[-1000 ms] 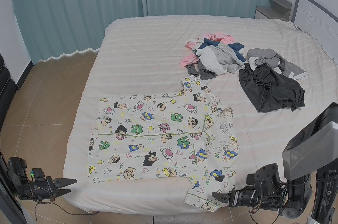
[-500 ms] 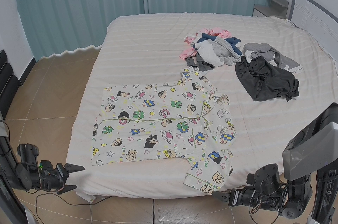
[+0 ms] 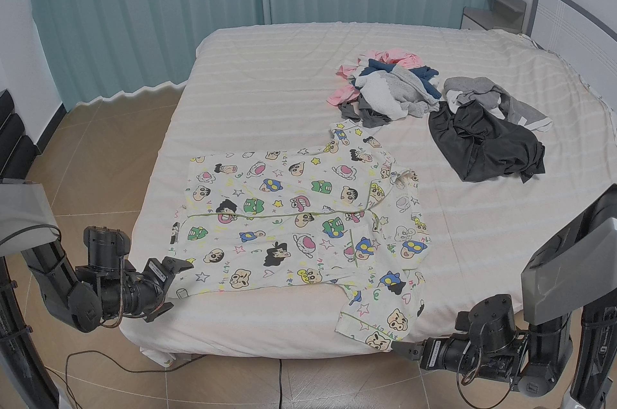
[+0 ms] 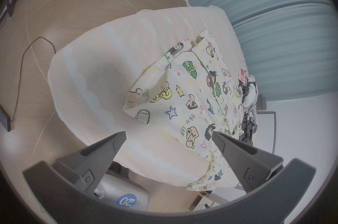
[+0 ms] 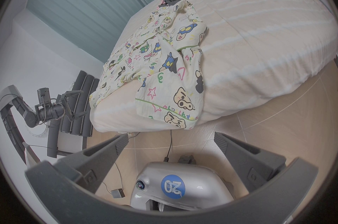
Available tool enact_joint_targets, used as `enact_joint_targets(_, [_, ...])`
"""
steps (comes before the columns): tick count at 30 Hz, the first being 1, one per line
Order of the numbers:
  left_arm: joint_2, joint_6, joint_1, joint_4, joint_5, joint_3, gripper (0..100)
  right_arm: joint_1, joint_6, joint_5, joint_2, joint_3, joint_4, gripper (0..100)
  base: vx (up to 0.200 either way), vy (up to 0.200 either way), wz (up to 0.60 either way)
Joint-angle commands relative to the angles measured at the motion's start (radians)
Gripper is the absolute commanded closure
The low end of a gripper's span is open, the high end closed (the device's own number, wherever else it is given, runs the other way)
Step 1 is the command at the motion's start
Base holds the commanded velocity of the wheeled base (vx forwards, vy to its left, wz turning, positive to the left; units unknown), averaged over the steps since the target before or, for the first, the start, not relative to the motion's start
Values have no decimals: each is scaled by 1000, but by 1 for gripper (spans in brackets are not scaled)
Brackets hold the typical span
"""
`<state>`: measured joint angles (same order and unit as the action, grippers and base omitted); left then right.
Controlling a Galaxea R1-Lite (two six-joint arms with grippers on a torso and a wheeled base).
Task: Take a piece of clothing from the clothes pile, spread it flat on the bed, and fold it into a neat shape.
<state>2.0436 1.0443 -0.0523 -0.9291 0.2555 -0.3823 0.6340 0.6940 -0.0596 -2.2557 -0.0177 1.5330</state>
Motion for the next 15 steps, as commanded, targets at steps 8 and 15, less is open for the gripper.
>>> enact_joint_targets(8, [139, -4, -80, -94, -183, -52, 0, -2, 1, 0, 1, 18, 1, 0, 0, 0, 0])
enact_joint_targets(15, [187, -7, -109, -115, -252, -86, 0, -2, 1, 0, 2, 18, 1, 0, 0, 0, 0])
